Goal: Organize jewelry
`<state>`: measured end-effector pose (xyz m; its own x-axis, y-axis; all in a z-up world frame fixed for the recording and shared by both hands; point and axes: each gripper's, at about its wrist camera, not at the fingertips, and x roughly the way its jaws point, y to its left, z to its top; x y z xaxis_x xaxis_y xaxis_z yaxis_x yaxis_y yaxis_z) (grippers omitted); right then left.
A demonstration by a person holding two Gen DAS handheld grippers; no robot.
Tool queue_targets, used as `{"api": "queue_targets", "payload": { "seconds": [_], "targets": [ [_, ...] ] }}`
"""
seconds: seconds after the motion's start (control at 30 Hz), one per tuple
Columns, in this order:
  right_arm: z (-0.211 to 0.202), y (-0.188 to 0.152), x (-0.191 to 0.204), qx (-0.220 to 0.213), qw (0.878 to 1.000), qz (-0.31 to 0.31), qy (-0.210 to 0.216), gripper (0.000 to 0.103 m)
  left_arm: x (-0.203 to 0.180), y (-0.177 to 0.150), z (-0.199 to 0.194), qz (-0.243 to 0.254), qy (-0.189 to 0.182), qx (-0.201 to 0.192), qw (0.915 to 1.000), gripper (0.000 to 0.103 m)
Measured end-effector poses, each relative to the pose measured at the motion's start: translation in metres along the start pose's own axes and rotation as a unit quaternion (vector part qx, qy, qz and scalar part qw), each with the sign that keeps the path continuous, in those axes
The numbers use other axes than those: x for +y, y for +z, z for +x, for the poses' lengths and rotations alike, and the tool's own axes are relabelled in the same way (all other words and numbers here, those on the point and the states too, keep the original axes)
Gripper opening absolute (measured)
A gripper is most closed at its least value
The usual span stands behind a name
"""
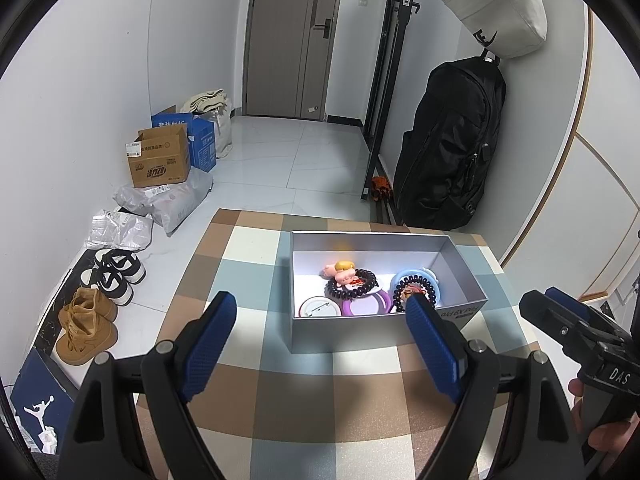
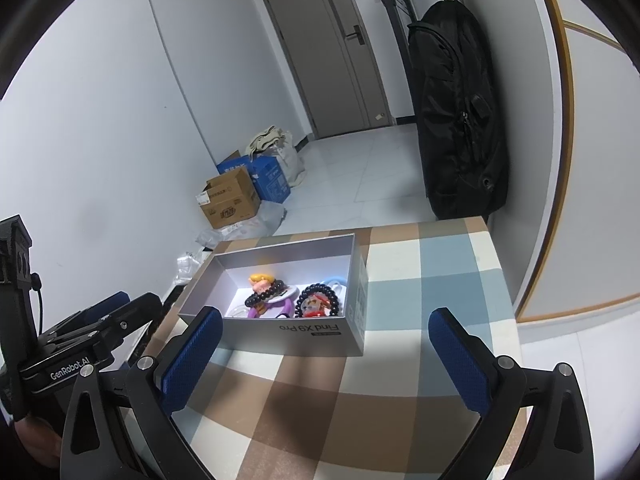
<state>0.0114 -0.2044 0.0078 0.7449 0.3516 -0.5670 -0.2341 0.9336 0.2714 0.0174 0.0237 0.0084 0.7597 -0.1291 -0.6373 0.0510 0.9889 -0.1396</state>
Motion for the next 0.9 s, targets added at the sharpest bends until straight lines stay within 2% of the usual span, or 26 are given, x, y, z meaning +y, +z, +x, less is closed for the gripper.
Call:
{"api": "queue_targets", "payload": {
  "seconds": [0.9],
  "targets": [
    [0.0013, -0.0001, 0.0020, 0.003, 1.000, 0.000, -0.002, 0.103, -0.0012, 0.0011, -0.0003, 0.002, -0.004, 0.000, 1.0000, 0.083]
  ]
}}
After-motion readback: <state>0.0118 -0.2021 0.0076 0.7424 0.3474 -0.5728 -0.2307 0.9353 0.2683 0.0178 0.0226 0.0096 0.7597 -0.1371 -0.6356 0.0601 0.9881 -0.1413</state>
